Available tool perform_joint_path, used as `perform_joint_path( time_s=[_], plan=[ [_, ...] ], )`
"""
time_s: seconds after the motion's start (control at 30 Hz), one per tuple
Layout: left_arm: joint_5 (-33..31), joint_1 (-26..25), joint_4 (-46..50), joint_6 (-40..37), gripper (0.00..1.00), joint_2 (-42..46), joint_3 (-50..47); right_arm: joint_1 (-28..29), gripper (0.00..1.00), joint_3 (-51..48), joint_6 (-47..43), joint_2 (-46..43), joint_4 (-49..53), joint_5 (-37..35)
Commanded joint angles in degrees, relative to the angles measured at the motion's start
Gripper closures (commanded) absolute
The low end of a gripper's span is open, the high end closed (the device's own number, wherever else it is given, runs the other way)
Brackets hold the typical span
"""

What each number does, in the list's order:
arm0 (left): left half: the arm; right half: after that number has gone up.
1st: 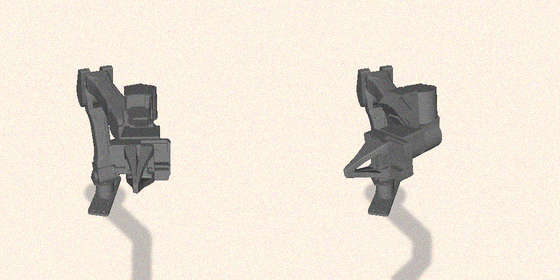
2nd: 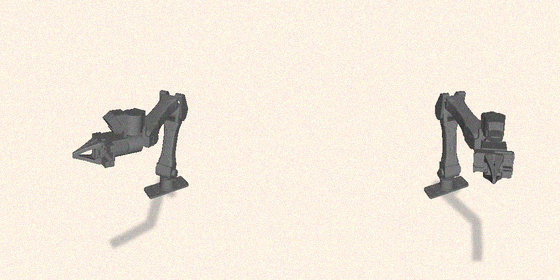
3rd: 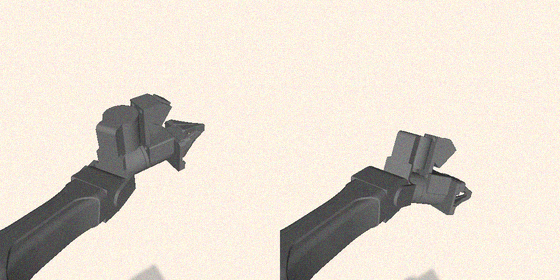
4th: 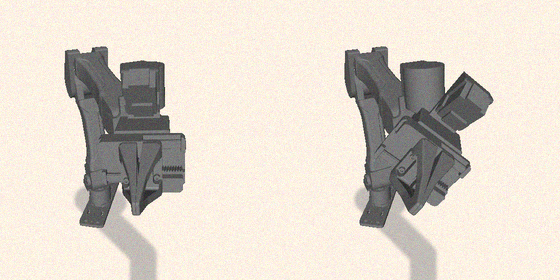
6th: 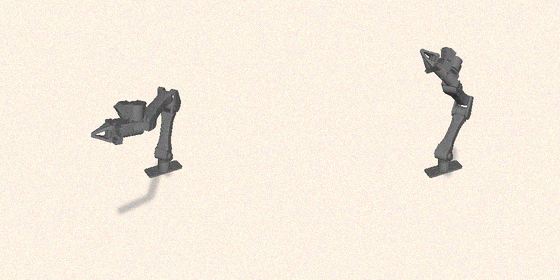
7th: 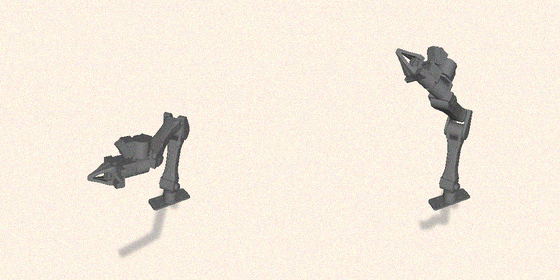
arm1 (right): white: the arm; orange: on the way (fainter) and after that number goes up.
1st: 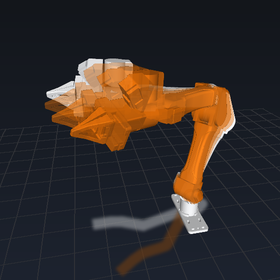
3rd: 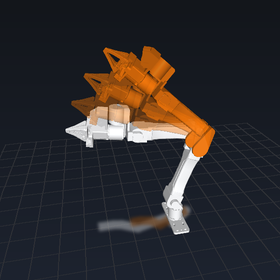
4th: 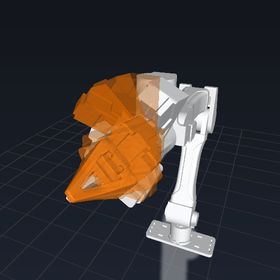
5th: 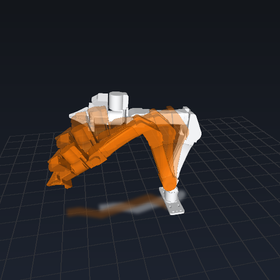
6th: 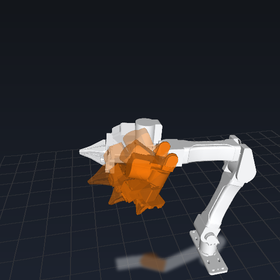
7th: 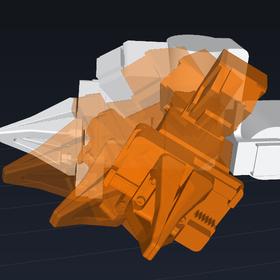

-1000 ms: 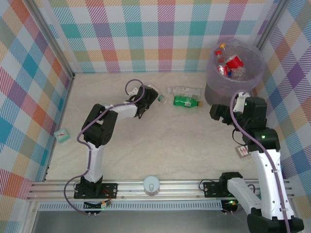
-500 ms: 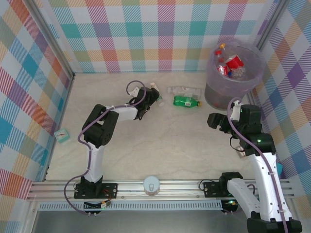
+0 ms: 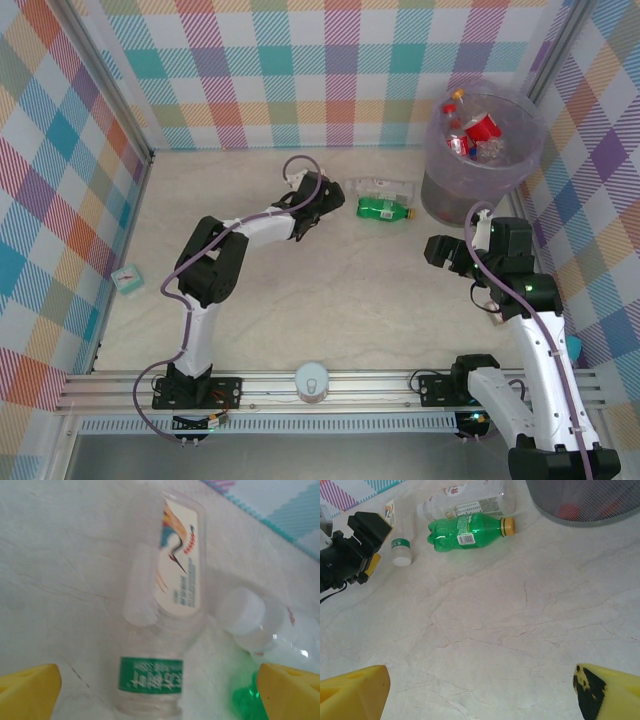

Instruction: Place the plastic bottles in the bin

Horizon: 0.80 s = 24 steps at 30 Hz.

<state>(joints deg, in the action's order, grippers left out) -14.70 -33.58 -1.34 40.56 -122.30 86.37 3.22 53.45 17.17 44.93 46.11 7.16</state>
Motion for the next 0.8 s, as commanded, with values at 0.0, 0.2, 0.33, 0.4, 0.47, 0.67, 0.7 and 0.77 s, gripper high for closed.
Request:
perform_joint_path(
  time_s=[0.0,0.2,0.33,0.4,0.47,0.67,0.7,0.77],
  plan=[
    [-2.41,-1.19,7.45,-6.44,0.01,-2.09,2.81,-0.08,0.06,-0.52,0.32,-0.19,-0.93,0.46],
    [-6.49,-1.75,12.98,-9.29,0.05,-3.81,5.38,-0.08,0.06,-0.63,0.41,-0.45,-0.93,0.31],
    [-7.28,-1.75,12.70,-10.18,0.10,-5.27,6.41,-0.06,0.06,-0.58,0.56,-0.64,-0.84,0.49],
    [-6.82,-1.50,13.23,-10.95,0.12,-6.69,8.22,-0.08,0.06,-0.46,0.50,-0.85,-0.54,0.34],
    [-6.05,-1.31,13.65,-11.87,0.13,-7.75,10.09,-0.06,0.06,-0.32,0.45,-1.07,-0.23,0.16],
    [-6.28,-0.31,13.33,-13.97,0.24,-10.24,13.12,-0.06,0.06,-0.71,0.56,-1.53,0.01,-0.13],
    [-6.05,-0.04,13.98,-14.13,0.26,-10.77,13.92,-0.06,0.06,-0.63,0.52,-1.51,0.03,-0.04],
    [-6.02,0.18,14.70,-14.38,0.33,-11.29,14.66,-0.05,0.06,-0.48,0.54,-1.56,0.04,-0.04]
  ],
)
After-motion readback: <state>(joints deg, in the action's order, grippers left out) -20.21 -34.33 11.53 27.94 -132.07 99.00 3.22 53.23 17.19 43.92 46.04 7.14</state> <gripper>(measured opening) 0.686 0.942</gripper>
